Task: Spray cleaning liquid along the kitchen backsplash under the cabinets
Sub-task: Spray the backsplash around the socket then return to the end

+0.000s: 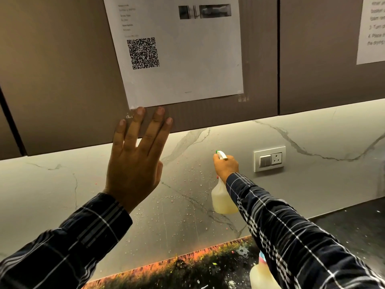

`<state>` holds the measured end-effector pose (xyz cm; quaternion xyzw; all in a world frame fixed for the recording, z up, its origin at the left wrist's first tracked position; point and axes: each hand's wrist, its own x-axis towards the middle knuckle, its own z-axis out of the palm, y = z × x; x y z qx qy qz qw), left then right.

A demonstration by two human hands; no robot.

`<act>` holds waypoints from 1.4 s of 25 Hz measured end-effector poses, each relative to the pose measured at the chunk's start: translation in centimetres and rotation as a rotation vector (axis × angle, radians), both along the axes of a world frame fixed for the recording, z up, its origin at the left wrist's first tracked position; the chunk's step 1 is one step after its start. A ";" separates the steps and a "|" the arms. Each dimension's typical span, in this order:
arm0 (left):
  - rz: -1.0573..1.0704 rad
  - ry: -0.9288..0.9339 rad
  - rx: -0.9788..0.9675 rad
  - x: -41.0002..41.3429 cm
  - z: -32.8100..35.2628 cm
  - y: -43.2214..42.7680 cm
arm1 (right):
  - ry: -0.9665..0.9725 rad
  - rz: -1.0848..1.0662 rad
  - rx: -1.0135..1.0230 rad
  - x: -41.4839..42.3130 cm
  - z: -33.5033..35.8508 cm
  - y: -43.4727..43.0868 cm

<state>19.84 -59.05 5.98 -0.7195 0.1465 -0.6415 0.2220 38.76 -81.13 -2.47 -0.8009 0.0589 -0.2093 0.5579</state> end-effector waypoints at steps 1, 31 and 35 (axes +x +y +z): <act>0.003 -0.007 0.003 0.0 0.0 0.0 | 0.005 -0.001 0.018 0.0 0.1 -0.2; 0.005 0.005 -0.015 -0.2 -0.1 -0.5 | -0.003 0.294 -0.236 -0.9 -3.2 3.2; 0.001 0.012 -0.008 -0.3 -0.1 -0.3 | 0.073 0.184 -0.167 -0.4 -4.2 3.5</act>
